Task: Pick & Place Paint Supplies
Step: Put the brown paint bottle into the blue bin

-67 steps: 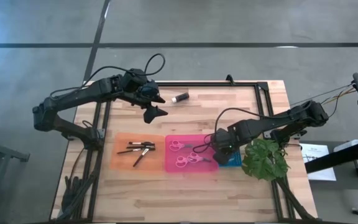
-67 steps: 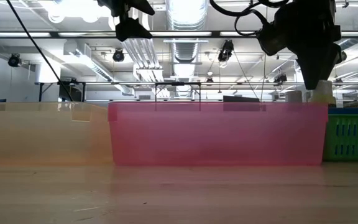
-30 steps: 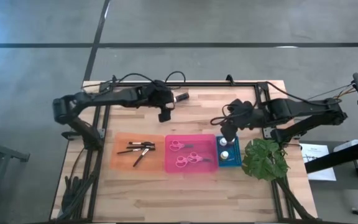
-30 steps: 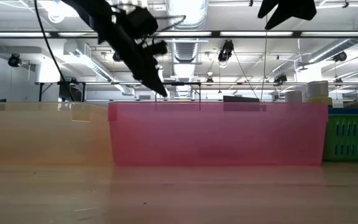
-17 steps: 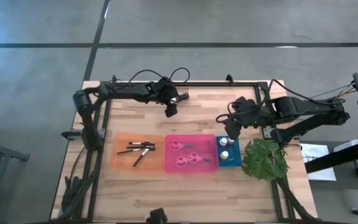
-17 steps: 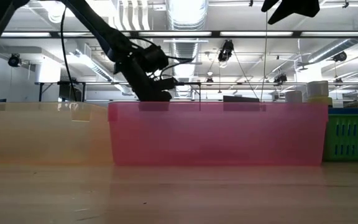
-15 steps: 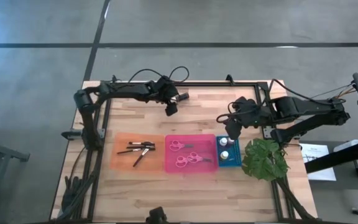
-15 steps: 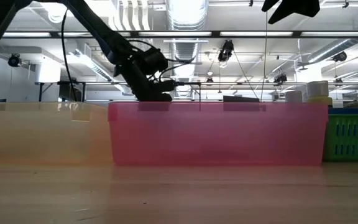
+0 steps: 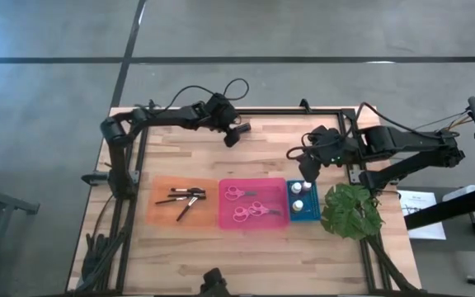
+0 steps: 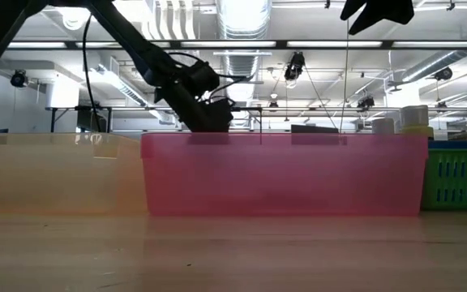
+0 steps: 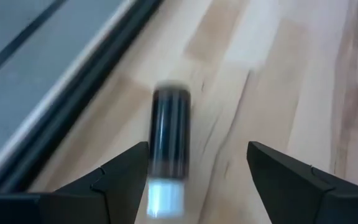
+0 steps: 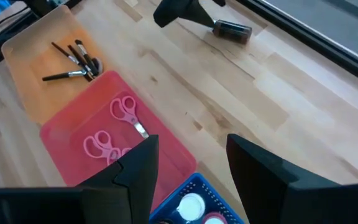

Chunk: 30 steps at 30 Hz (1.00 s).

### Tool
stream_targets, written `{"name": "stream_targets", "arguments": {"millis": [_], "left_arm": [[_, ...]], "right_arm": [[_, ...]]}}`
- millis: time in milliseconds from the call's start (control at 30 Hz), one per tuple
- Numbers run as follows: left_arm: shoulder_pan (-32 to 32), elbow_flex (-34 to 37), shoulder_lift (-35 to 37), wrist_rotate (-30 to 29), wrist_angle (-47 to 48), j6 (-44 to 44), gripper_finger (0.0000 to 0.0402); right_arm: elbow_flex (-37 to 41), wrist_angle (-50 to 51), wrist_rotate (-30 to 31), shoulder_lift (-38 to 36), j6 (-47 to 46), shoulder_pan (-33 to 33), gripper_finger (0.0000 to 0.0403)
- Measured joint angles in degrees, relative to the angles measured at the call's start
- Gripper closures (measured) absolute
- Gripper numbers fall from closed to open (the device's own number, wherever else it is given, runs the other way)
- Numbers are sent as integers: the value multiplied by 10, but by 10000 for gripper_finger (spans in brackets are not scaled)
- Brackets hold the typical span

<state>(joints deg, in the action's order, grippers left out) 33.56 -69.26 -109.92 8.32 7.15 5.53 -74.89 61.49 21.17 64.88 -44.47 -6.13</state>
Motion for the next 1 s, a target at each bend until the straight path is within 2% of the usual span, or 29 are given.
{"name": "stream_targets", "arguments": {"millis": [267,533,667,1000], "left_arm": [[6,-73,-65,9,-1,-28,121],[6,-159,-126,-10,98,-11,121],[7,-170,-134,-11,120,8,121],[7,-170,-133,-13,98,19,121]], "right_arm": [[0,-5,-1,0,1,6,217],[0,-5,-2,0,-16,5,217],[0,-5,-2,1,-14,5,217],[0,-5,-2,1,-18,5,217]]}}
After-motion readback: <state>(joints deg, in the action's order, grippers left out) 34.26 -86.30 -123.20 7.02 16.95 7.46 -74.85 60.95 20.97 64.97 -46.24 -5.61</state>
